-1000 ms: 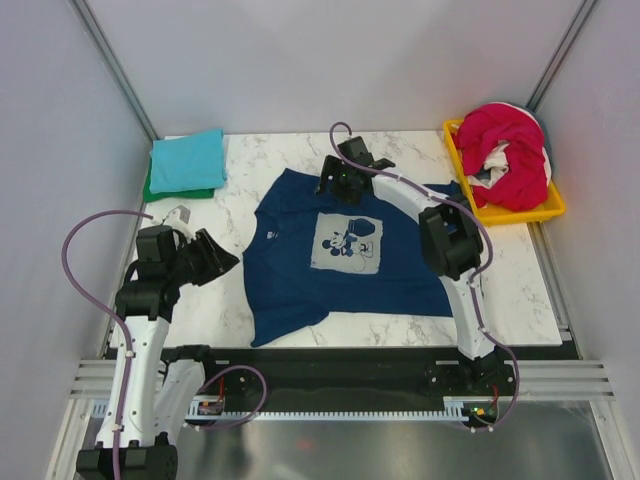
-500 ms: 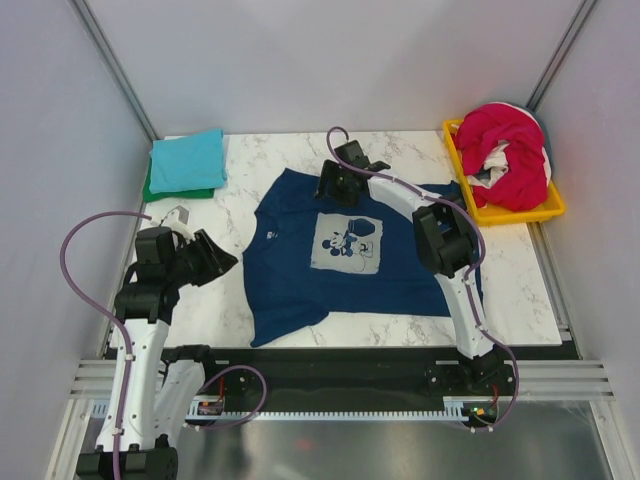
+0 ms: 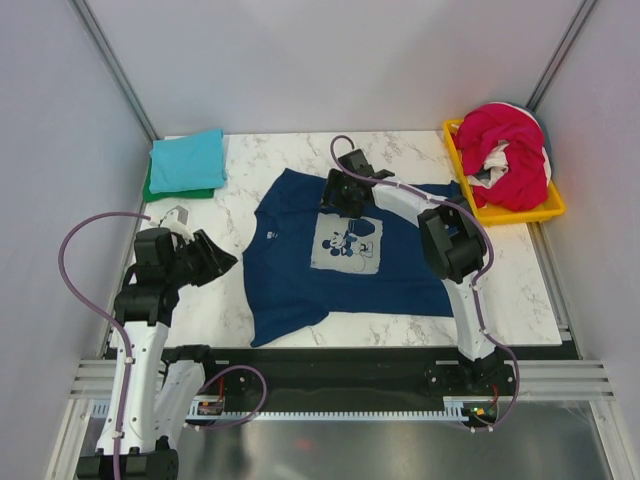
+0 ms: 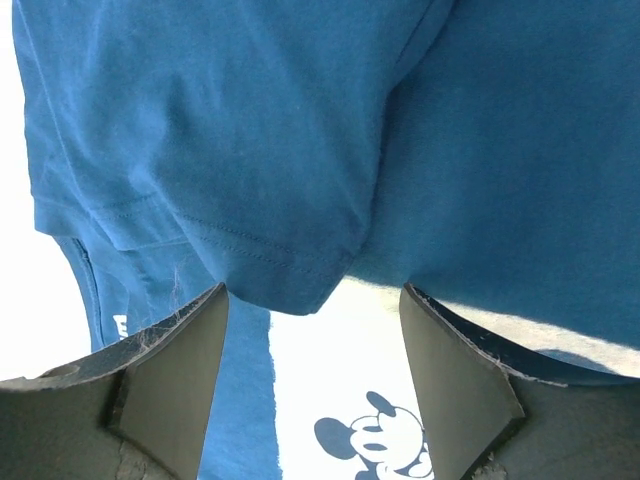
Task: Fold and stack the t-shirts
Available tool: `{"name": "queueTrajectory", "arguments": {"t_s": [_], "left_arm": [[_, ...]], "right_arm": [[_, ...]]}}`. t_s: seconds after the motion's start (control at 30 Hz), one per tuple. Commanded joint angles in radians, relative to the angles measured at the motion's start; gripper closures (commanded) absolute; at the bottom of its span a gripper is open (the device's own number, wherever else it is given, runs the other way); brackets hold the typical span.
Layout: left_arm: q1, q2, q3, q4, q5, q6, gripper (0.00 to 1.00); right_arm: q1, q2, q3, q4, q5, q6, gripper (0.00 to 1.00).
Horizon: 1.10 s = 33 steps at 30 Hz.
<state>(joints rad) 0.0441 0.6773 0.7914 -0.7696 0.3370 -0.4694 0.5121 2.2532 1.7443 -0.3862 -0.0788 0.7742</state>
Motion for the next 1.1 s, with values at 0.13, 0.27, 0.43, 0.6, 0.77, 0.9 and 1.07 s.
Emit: {"name": "queueTrajectory", "arguments": {"t_s": [0.13,0.27,0.43,0.6,0.77,0.9,1.07], "left_arm": [[0.003,-0.015,-0.004,0.035,-0.013,0.017,0.54],[0.003,-0.018,-0.004,0.035,-0.013,0.017,0.54],[0.003,-0.019,-0.004,0.035,-0.013,0.017,0.54],[0.003,-0.019,-0.004,0.035,-0.013,0.015,0.54],[0.004,-0.021,-0.004,0.033,-0.012,0.017,0.54],[0.003,-0.018,-0.004,0.035,-0.013,0.017,0.55],[0.003,-0.016,-0.004,0.035,-0.010,0.017,0.55]], "right_arm": [[0.023,0.017,0.095,0.017,-0.015,0.033,0.24],[0.031,0.039,0.132,0.010,-0.019,0.034,0.29],[0.032,0.062,0.165,-0.009,-0.019,0.031,0.35],[0.031,0.060,0.138,-0.008,-0.018,0.025,0.49],[0.031,0.054,0.120,-0.017,-0.007,0.013,0.61],[0.037,-0.001,0.071,-0.026,0.072,-0.015,0.55],[0.075,-0.063,0.072,-0.074,0.224,-0.088,0.33]]}}
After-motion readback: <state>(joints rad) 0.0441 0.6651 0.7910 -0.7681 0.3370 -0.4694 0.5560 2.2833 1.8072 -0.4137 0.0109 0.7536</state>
